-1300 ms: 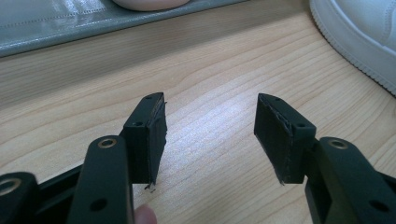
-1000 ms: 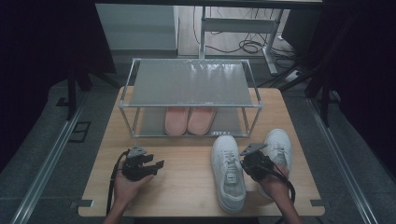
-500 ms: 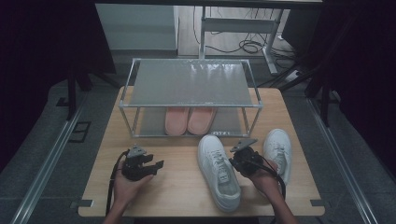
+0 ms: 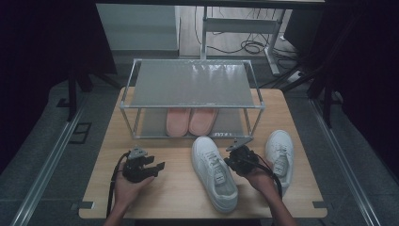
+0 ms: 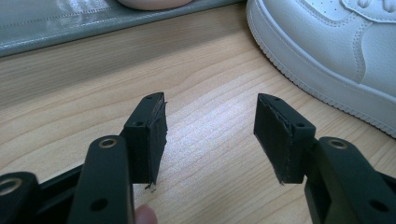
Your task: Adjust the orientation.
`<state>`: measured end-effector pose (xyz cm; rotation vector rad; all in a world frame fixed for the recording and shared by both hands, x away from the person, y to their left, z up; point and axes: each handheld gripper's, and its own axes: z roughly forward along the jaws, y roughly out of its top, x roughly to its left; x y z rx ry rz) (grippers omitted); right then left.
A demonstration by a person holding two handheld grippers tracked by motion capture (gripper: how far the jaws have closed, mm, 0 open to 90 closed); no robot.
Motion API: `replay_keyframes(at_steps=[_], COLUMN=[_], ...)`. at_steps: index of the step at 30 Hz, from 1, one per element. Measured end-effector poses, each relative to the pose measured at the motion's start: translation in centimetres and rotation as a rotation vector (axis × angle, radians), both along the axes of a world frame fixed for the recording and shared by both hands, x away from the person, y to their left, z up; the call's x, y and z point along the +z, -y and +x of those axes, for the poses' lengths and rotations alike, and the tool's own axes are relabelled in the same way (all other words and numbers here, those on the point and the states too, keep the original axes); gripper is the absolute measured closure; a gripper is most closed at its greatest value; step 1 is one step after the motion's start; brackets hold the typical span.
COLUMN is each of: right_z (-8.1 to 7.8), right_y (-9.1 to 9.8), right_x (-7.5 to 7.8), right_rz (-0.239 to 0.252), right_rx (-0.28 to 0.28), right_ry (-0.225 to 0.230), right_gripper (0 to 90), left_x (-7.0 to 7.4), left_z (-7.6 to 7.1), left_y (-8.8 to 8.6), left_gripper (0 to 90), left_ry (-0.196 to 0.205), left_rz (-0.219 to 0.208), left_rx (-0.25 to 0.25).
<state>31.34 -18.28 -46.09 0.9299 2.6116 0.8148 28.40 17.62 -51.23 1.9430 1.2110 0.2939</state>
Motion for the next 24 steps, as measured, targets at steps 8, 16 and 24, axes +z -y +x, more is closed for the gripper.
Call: replay_keyframes(at_steps=[8, 16, 24], right_z=[-0.9, -3.5, -6.2], right_y=[1.5, 3.8, 3.4], right_x=[0.9, 2.4, 2.8], right_rz=[0.078, 0.194, 0.235], right_rx=[-0.022, -0.007, 0.062], right_ry=[0.024, 0.057, 0.068], right_gripper=[89.9, 89.9, 89.9], left_x=[0.1, 0.1, 0.0], left_z=[0.0, 0.0, 0.0], left_y=[-0.1, -0.1, 0.1], left_gripper=[44.4, 44.3, 44.4], left_ry=[0.001, 0.002, 0.002], left_rz=[-0.004, -0.003, 0.001], left_rx=[0.005, 0.003, 0.003])
